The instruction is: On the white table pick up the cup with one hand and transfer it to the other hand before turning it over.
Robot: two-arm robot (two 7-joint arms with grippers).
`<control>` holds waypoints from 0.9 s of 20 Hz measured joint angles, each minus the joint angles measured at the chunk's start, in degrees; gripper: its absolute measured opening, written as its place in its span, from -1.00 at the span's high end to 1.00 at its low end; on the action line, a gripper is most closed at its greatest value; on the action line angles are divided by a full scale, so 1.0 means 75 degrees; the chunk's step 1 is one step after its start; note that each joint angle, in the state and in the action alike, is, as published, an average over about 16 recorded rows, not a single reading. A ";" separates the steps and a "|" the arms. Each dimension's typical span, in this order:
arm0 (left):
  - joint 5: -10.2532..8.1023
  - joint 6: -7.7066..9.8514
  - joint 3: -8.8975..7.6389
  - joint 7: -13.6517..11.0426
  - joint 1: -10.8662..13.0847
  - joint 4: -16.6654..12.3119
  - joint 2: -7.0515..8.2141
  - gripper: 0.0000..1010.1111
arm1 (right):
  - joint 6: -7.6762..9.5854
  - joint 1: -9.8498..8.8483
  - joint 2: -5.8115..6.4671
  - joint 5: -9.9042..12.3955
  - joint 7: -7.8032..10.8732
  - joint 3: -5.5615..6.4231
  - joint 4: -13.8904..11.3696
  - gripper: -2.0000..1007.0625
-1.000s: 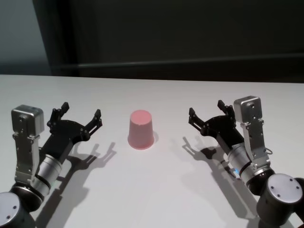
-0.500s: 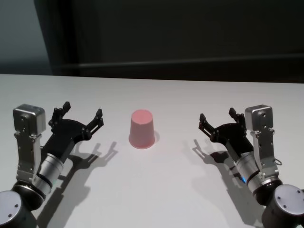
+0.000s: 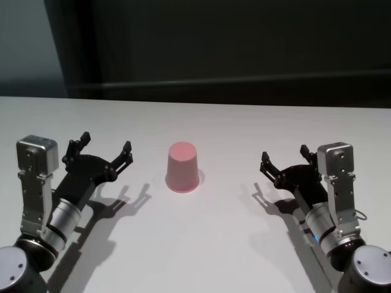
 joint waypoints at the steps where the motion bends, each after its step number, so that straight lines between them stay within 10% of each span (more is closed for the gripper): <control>1: 0.0000 0.0000 0.0000 0.0000 0.0000 0.0000 0.0000 -0.98 | 0.0003 -0.0010 -0.0004 -0.0015 -0.0011 0.0006 -0.0006 -0.99; 18: 0.0000 0.0000 0.0000 0.0000 0.0000 0.0000 0.0000 -0.98 | 0.0022 -0.0003 -0.0015 -0.0032 -0.0023 0.0001 -0.0002 -0.99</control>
